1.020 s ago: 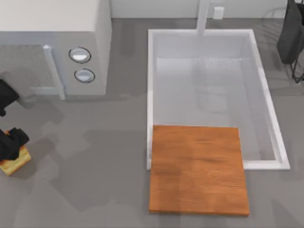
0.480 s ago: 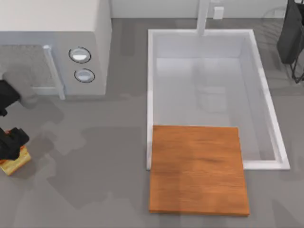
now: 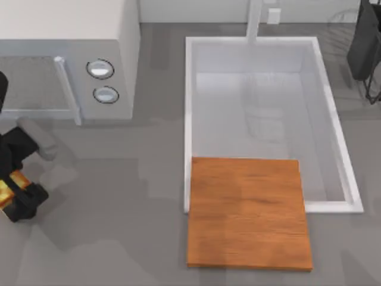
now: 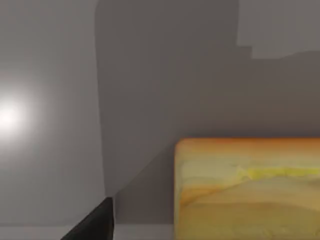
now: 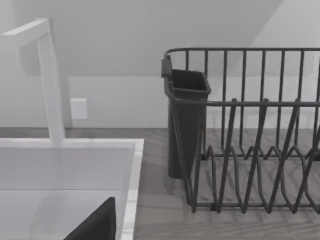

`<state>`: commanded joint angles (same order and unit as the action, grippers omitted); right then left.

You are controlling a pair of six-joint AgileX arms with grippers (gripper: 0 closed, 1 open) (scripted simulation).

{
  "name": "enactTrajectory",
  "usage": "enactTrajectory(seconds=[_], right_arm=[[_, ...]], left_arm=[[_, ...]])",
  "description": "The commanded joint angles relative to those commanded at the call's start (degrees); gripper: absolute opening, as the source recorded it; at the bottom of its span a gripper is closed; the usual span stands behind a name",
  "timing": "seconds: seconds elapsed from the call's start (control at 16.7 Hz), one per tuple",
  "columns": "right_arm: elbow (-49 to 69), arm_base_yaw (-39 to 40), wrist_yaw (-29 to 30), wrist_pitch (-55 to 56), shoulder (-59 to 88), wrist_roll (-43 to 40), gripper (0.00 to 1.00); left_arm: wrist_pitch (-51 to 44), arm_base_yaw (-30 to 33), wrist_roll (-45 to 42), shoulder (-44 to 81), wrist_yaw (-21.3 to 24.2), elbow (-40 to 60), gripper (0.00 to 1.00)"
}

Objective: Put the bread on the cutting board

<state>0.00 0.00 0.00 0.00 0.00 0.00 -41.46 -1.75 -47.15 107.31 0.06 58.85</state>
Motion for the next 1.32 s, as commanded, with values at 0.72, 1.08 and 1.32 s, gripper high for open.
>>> enactTrajectory(seconds=[0.72, 1.08, 1.32], right_arm=[[0.0, 0.0, 0.0, 0.0, 0.0, 0.0, 1.0], [0.0, 0.0, 0.0, 0.0, 0.0, 0.0, 1.0], [0.0, 0.0, 0.0, 0.0, 0.0, 0.0, 1.0]], left_arm=[[0.1, 0.0, 0.0, 0.0, 0.0, 0.0, 0.4], [0.1, 0.0, 0.0, 0.0, 0.0, 0.0, 0.0], [0.1, 0.0, 0.0, 0.0, 0.0, 0.0, 0.0]])
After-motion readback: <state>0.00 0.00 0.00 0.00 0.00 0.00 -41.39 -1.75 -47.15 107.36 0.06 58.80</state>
